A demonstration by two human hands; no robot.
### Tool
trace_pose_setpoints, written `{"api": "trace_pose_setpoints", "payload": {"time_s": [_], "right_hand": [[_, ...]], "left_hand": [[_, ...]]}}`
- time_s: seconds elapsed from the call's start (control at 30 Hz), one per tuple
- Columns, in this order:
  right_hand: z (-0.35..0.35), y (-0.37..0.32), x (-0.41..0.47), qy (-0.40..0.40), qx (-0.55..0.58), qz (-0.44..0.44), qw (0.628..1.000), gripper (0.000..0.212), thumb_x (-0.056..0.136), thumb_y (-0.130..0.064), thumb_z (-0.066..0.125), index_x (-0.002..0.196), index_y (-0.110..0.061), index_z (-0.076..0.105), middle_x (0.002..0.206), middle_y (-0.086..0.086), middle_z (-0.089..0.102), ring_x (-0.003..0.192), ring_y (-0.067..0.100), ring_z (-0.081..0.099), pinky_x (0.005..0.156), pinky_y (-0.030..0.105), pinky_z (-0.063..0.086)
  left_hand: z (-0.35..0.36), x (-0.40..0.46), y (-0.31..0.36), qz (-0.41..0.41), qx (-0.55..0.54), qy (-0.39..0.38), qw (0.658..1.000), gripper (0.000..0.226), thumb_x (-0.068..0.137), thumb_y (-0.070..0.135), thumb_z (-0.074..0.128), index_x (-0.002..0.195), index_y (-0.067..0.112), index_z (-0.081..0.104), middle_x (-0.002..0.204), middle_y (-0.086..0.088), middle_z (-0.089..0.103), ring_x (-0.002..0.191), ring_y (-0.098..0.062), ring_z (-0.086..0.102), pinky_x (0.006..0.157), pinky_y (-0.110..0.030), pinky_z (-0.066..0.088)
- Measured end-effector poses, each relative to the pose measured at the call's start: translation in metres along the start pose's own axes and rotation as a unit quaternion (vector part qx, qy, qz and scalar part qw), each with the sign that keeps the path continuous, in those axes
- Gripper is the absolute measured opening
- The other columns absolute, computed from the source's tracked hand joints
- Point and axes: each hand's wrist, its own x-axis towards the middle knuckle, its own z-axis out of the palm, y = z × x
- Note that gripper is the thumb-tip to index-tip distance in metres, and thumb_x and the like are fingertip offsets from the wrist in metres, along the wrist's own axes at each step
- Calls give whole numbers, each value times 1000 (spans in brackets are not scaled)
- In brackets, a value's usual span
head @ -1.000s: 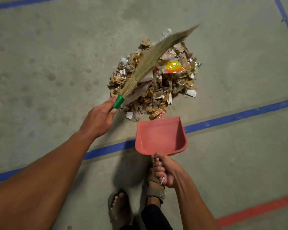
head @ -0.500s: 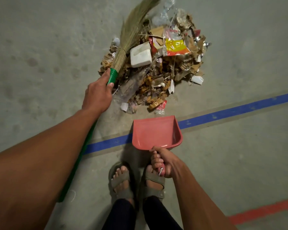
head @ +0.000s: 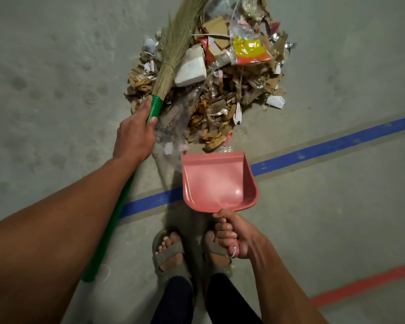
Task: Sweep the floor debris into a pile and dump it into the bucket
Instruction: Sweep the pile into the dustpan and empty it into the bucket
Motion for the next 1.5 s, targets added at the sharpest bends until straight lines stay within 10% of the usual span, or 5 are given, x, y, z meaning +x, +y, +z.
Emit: {"api": "trace_pose_setpoints", "payload": {"time_s": [0.63, 0.87, 1.13, 1.5], "right_hand": [[32, -84, 76, 43, -65, -60, 995, 38, 96, -14, 51, 61, -22, 40, 49, -10, 23, 31, 5, 18, 30, 17, 14], [53, -113, 81, 80, -110, -89, 987, 38, 96, -16, 57, 64, -24, 40, 56, -9, 25, 39, 6, 18, 35, 20, 13], [52, -83, 63, 88, -94, -93, 987, 39, 98, -15, 54, 63, -23, 41, 56, -8, 24, 39, 6, 16, 37, 20, 11], [44, -59, 52, 58, -68, -99, 991, 40, 97, -15, 55, 60, -23, 41, 54, -8, 26, 38, 5, 19, 35, 19, 14]], "left_hand": [[21, 52, -4, 51, -14, 30, 998, 58, 108, 29, 49, 162, 38, 29, 149, -10, 57, 121, -33, 61, 102, -44, 49], [29, 93, 6, -24, 16, -80, 996, 54, 109, 39, 46, 160, 44, 29, 152, -20, 48, 133, -38, 49, 112, -45, 39], [20, 11, -13, 57, 13, -153, 987, 55, 108, 35, 48, 160, 43, 31, 138, -18, 61, 116, -31, 58, 93, -37, 46], [36, -65, -26, 61, -22, -160, 985, 61, 109, 29, 47, 163, 39, 21, 165, 1, 37, 147, -24, 42, 120, -47, 39]]}}
